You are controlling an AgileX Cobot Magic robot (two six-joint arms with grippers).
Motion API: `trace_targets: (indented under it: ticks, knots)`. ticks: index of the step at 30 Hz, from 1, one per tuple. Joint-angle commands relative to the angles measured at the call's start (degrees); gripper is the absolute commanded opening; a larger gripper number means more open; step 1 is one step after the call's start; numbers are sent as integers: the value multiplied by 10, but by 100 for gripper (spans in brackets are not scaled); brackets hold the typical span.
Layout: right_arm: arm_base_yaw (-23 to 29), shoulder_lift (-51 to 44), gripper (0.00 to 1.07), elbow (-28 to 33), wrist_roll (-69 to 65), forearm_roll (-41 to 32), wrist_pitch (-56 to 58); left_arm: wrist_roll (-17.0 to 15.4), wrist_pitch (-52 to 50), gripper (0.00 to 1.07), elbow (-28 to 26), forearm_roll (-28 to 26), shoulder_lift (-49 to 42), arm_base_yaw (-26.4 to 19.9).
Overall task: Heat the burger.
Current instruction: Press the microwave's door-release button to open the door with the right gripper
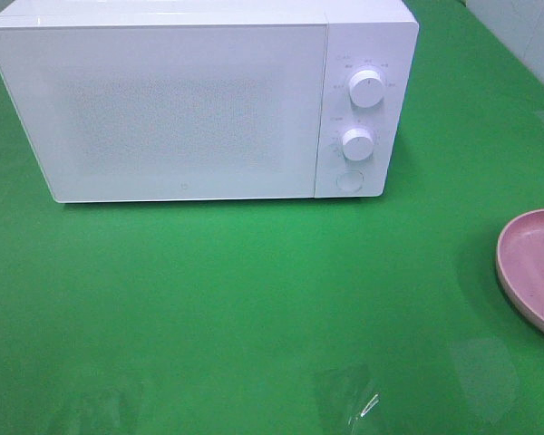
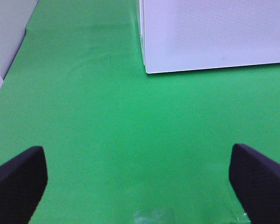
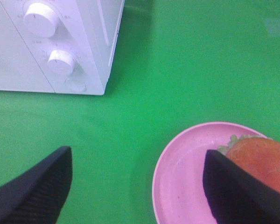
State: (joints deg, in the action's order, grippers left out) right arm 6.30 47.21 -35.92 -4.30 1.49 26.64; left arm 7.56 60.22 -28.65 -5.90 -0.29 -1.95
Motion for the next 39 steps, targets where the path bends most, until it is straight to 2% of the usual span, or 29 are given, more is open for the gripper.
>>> trace_targets:
  ticks: [1,13,24,26,27,28,33,35,36,39]
  knots:
    - [-3,14,76,-3,3,4,-62,1,-8,98,1,0,-14,0]
    - [-3,43,76,-3,2,6,-227,1,-8,98,1,0,-14,0]
    - [-3,139,76,-1,3,6,-347,1,-8,98,1,0,-14,0]
    - [-2,163,76,18,3,5,-430,1,-8,98,1,0,-14,0]
    - [-2,163,76,18,3,5,-430,1,-8,98,1,0,-14,0]
    - [-2,176,76,38,3,5,-496,1,-8,98,1,0,-14,0]
    - [-2,189,76,70,3,1,-579,1,-8,98,1,0,-14,0]
    - [3,207,76,105,9,-36,-659,1,-8,98,1,0,-14,0]
    - [3,207,76,105,9,-36,-659,1,-8,98,1,0,-14,0]
    - [36,227,76,124,72,-101,-705,1,-8,98,1,0,-14,0]
